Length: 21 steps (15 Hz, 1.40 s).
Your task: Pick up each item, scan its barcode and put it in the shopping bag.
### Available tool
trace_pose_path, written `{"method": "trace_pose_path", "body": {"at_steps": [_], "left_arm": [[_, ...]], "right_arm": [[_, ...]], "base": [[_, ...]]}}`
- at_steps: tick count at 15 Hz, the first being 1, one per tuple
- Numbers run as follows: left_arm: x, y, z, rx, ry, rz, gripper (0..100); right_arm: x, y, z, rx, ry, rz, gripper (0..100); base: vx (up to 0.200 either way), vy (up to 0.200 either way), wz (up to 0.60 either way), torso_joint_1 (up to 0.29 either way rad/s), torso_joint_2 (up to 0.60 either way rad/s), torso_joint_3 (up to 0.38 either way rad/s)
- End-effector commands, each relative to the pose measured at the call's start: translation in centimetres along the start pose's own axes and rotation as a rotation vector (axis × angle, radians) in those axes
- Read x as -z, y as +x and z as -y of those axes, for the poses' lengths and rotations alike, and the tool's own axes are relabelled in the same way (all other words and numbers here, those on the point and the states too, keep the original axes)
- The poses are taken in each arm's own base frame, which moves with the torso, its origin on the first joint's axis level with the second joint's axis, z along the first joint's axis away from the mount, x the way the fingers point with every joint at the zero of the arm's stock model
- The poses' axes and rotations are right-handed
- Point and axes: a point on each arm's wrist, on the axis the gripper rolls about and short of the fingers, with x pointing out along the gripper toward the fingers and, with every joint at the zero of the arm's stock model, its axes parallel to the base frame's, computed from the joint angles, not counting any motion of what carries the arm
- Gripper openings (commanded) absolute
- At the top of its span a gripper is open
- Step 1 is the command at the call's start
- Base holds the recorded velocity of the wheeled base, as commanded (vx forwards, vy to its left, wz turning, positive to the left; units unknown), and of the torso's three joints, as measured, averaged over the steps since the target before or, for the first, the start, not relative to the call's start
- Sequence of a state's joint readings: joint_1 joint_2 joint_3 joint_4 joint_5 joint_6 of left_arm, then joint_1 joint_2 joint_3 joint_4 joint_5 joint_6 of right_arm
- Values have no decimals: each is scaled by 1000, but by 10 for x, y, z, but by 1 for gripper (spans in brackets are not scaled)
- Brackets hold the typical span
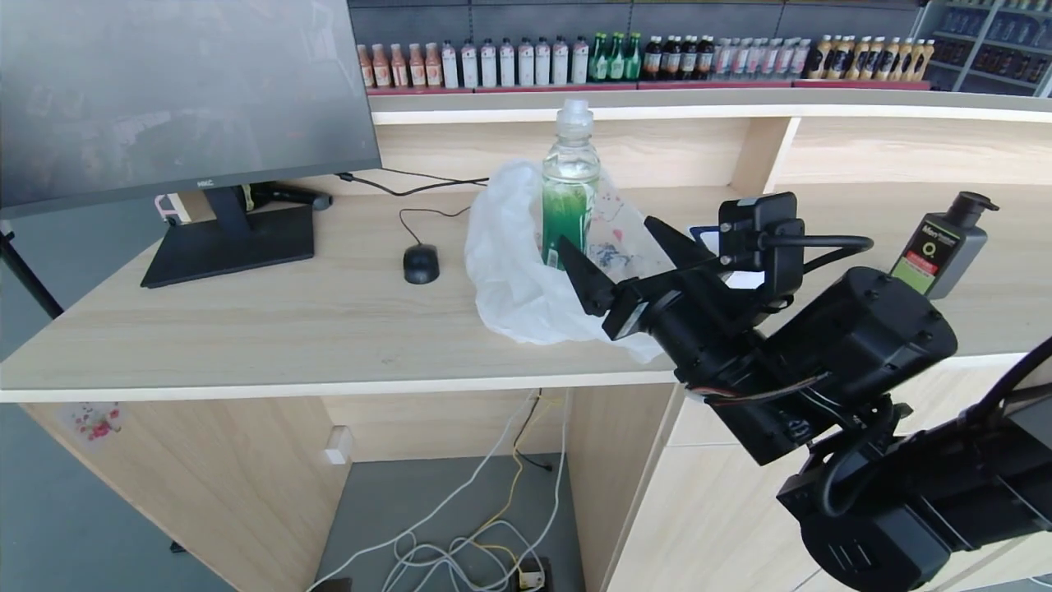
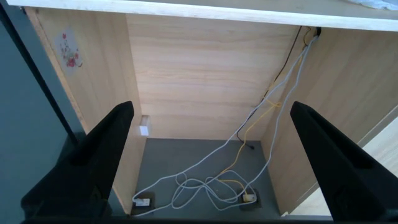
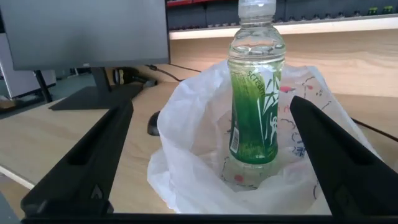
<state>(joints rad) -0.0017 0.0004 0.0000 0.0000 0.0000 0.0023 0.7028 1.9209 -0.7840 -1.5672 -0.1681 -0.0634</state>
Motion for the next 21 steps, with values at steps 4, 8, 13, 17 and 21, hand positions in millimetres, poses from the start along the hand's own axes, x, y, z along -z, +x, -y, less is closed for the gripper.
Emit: {"method": "trace_pose_path", "body": {"at_steps": [4, 8, 13, 17, 21], "left_arm": [[0, 0, 0, 0, -2, 0, 100], [0, 0, 0, 0, -7, 0, 100], [0, 0, 0, 0, -8, 0, 100], [0, 0, 0, 0, -10, 0, 100], [0, 0, 0, -2, -15, 0, 100]], "right_arm": [[0, -1, 2, 6, -2, -1, 100], [2, 0, 6, 16, -9, -4, 100], [3, -2, 17, 45, -24, -16, 100], [-1, -19, 38, 98, -50, -50, 100], [-1, -22, 39, 100, -53, -60, 100]], "base": [[0, -50, 0, 3, 2, -1], [0, -200, 0, 6, 4, 5], [0, -200, 0, -3, 2, 2], [0, -200, 0, 1, 6, 0], [0, -200, 0, 4, 2, 5]]}}
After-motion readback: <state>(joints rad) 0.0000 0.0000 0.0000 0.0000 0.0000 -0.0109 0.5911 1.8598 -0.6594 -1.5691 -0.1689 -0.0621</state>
